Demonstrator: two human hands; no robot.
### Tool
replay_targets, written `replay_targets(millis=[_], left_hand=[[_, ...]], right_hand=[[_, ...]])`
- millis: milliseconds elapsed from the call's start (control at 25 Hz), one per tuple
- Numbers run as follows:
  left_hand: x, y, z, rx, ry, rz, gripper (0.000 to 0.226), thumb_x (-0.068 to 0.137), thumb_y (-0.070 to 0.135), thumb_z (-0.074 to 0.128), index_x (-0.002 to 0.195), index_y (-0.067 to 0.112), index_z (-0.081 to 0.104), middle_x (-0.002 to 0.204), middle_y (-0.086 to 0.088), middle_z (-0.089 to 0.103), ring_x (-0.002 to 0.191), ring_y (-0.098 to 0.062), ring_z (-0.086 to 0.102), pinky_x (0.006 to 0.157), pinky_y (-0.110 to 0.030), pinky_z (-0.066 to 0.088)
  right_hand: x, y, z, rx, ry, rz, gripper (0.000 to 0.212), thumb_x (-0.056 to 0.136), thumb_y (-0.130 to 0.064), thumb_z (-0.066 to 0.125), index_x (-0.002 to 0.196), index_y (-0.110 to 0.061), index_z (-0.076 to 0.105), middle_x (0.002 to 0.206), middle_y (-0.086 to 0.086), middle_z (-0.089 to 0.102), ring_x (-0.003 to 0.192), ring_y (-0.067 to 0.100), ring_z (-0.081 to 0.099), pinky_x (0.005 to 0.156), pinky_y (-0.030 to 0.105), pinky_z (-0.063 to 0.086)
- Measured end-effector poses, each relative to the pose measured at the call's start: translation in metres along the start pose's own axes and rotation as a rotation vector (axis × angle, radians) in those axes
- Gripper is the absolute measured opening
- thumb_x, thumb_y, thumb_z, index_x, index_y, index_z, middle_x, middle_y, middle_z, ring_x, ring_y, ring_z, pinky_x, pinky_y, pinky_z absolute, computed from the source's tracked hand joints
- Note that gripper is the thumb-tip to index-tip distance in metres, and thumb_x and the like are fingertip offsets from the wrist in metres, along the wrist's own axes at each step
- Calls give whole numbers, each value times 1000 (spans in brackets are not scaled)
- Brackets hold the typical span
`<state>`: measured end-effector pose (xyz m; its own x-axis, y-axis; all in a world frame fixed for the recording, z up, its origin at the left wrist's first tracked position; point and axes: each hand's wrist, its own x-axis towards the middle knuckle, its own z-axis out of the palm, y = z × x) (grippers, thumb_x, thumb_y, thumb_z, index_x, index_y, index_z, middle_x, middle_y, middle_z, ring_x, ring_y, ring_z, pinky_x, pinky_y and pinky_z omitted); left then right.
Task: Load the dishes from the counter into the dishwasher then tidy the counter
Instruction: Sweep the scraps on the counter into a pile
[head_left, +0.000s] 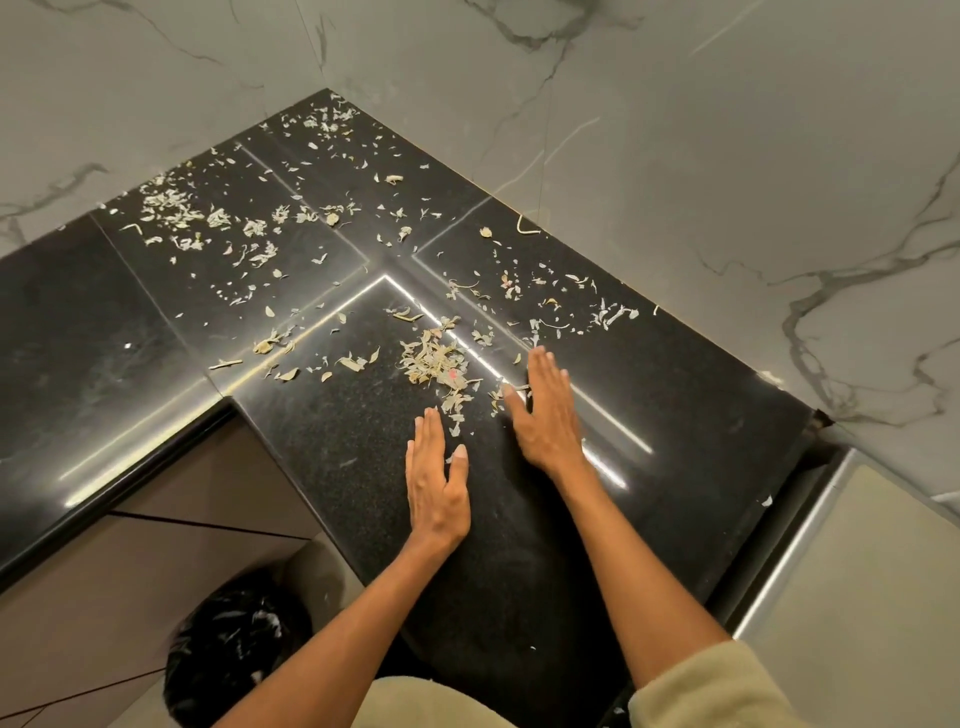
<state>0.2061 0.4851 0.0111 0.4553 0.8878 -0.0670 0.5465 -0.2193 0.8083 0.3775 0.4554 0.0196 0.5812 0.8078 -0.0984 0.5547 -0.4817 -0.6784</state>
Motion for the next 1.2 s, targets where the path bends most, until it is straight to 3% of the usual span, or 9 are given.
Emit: replay_targets(millis=[120, 280, 480, 640, 800, 920, 1040, 1200], left_hand=[[0, -2, -2, -24, -14, 3, 64, 99, 39, 31, 157, 19, 13, 164, 6, 11, 151, -1, 2, 121, -19, -5], [0, -2, -4, -64, -23, 2, 63, 99, 39, 30, 157, 19, 14, 164, 6, 11, 150, -1, 2, 122, -21, -3], [-2, 2, -7, -206, 4, -45, 62, 99, 38, 32, 156, 19, 21, 160, 9, 18, 149, 0, 8, 120, -16, 0], [-2, -2, -18, -398, 92, -73, 58, 98, 33, 38, 153, 14, 33, 158, 4, 32, 149, -6, 22, 121, -25, 20], [8, -15, -38, -412, 162, -108, 58, 98, 33, 39, 153, 12, 34, 159, 1, 33, 148, -5, 24, 122, -34, 24], [17, -22, -54, -414, 183, -107, 59, 98, 34, 40, 153, 12, 34, 159, 1, 33, 148, -5, 24, 123, -33, 21], [18, -30, -65, -425, 171, -79, 57, 99, 31, 41, 152, 13, 35, 158, 3, 35, 147, -5, 25, 123, -33, 22], [16, -43, -74, -377, 114, 2, 55, 100, 25, 41, 152, 10, 35, 158, 1, 36, 148, -8, 26, 122, -36, 25]], right_hand=[[-39, -2, -10, 250, 121, -18, 65, 104, -47, 37, 160, -20, 17, 167, -4, 13, 153, 4, 7, 125, 32, 9], [-85, 39, -21, 73, 454, 243, 66, 102, -40, 35, 159, -11, 19, 166, 5, 17, 154, 13, 9, 126, 38, 9], [-74, 6, 23, -169, 302, 357, 75, 102, -49, 24, 158, -3, 5, 167, 14, 2, 155, 23, -3, 127, 42, 2], [-31, -53, 60, -183, 185, 353, 83, 99, -54, 23, 157, 1, -1, 165, 19, -7, 154, 29, -11, 126, 43, -5], [-1, -81, 85, -123, 42, 96, 82, 100, -53, 27, 159, -5, -5, 167, 12, -12, 153, 20, -17, 125, 40, -7], [-7, -78, 74, 35, 78, -34, 76, 101, -48, 30, 160, -13, -2, 168, 3, -8, 153, 11, -13, 126, 36, -3], [-50, -64, 72, -107, 196, 71, 80, 101, -53, 28, 159, -9, -4, 167, 8, -10, 154, 16, -14, 126, 38, -5], [-93, -82, 111, -334, 92, 191, 90, 98, -60, 25, 156, 2, -8, 165, 21, -14, 153, 29, -18, 126, 48, 1]])
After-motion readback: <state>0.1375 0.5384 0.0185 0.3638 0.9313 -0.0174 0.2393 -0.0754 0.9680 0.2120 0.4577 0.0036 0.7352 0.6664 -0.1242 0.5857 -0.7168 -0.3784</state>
